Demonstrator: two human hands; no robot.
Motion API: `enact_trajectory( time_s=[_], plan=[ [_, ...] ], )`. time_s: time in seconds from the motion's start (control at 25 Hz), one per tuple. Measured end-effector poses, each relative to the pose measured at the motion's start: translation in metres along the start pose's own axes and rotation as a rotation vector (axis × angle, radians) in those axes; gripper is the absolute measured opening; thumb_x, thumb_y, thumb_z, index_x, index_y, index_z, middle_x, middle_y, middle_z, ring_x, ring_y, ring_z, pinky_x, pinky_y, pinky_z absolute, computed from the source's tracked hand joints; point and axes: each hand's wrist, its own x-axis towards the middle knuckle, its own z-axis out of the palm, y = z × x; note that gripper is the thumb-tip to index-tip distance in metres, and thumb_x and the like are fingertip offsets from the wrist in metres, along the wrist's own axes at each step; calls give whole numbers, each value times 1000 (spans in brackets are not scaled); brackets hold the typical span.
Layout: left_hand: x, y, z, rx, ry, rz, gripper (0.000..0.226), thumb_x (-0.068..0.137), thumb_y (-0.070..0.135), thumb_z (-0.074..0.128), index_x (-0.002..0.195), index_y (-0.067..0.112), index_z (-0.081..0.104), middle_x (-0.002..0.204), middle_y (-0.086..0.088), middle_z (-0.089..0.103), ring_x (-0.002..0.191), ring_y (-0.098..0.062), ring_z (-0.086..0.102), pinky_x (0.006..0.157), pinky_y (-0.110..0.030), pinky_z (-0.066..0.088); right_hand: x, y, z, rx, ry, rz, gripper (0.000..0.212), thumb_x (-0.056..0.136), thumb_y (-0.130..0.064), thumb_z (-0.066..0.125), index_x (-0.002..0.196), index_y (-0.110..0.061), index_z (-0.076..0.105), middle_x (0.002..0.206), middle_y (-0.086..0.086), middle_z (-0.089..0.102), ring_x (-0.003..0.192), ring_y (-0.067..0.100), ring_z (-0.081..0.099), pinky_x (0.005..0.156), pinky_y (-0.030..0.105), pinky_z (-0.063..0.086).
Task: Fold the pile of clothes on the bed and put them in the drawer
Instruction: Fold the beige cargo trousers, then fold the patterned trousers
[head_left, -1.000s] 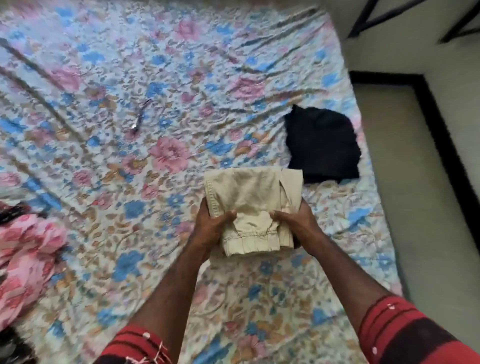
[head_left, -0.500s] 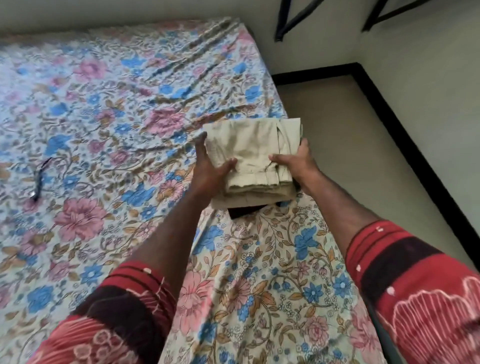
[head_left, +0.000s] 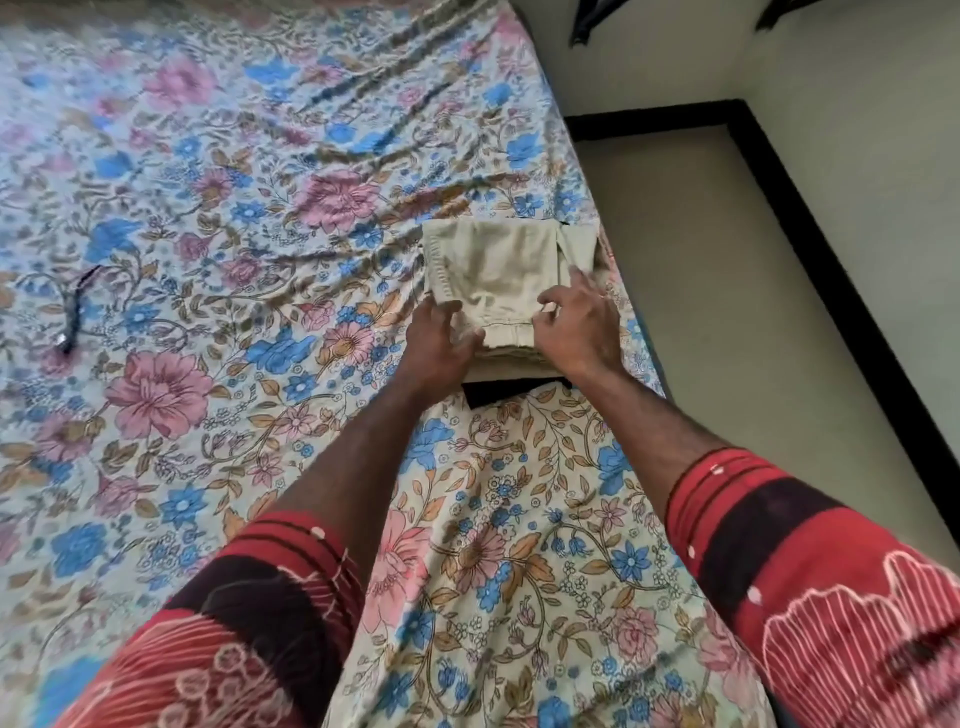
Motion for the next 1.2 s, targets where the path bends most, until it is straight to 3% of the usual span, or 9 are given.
enact_trajectory(
  time_s=[0.08, 0.16, 0.24, 0.44, 0.6, 0.76, 1.0, 1.12, 1.2],
  plan=[
    [-18, 2, -18, -83, 83, 3, 44, 104, 32, 57, 140, 8, 52, 148, -12, 47, 134, -26, 46, 104, -31, 37, -14, -24, -2, 53, 15, -54, 18, 93, -20, 67, 111, -22, 71, 159, 7, 44, 147, 26, 41, 121, 48, 32],
    [-39, -3, -39, -142, 128, 0, 31, 104, 32, 56, 124, 8, 62, 127, -9, 65, 111, -22, 63, 91, -33, 48, -33, -54, -3, 130, 15, -81, 15, 94, -18, 65, 106, -18, 72, 134, 8, 67, 118, 25, 65, 96, 39, 56],
    [-61, -16, -64, -161, 150, 7, 24, 104, 33, 56, 104, 11, 66, 102, -7, 71, 90, -24, 70, 83, -41, 56, -53, -88, 2, 146, 4, -124, 16, 92, -20, 64, 103, -16, 76, 110, 6, 76, 93, 22, 71, 78, 34, 60],
    [-152, -84, -150, -217, 226, -91, 28, 103, 33, 57, 95, 8, 68, 85, -5, 73, 69, -15, 73, 70, -35, 58, -123, -198, 53, 181, -186, -265, 14, 91, -23, 64, 93, -16, 76, 92, 1, 76, 87, 19, 69, 74, 27, 50],
    [-251, -181, -225, -244, 280, -219, 20, 102, 23, 61, 96, 6, 68, 86, -8, 74, 70, -16, 73, 67, -30, 55, -206, -294, 114, 244, -409, -398, 9, 90, -22, 69, 90, -18, 77, 84, -2, 72, 81, 15, 68, 76, 31, 55],
    [-371, -301, -294, -310, 406, -464, 15, 100, 14, 62, 87, 10, 69, 80, -9, 72, 67, -21, 70, 59, -23, 51, -298, -387, 178, 260, -661, -527, 12, 95, -16, 69, 101, -10, 78, 90, 4, 71, 82, 18, 65, 80, 34, 54],
    [-488, -428, -374, -326, 602, -692, 18, 90, 14, 70, 74, 22, 66, 73, -6, 72, 73, -30, 73, 75, -47, 59, -400, -500, 267, 62, -806, -709, 11, 89, -12, 71, 91, -21, 78, 92, 2, 73, 86, 18, 70, 73, 22, 49],
    [-518, -464, -397, -332, 641, -719, 16, 88, 15, 68, 74, 22, 66, 81, -14, 74, 80, -35, 73, 77, -49, 60, -433, -541, 304, -202, -797, -975, 27, 85, -9, 64, 94, -33, 73, 140, 0, 58, 122, 23, 63, 92, 36, 55],
    [-527, -484, -405, -329, 645, -725, 20, 91, 10, 67, 76, 22, 65, 84, -16, 73, 79, -38, 73, 74, -51, 61, -446, -559, 320, -364, -753, -1042, 34, 89, -8, 58, 114, -27, 71, 168, -6, 22, 135, 23, 53, 94, 45, 56]
  ],
)
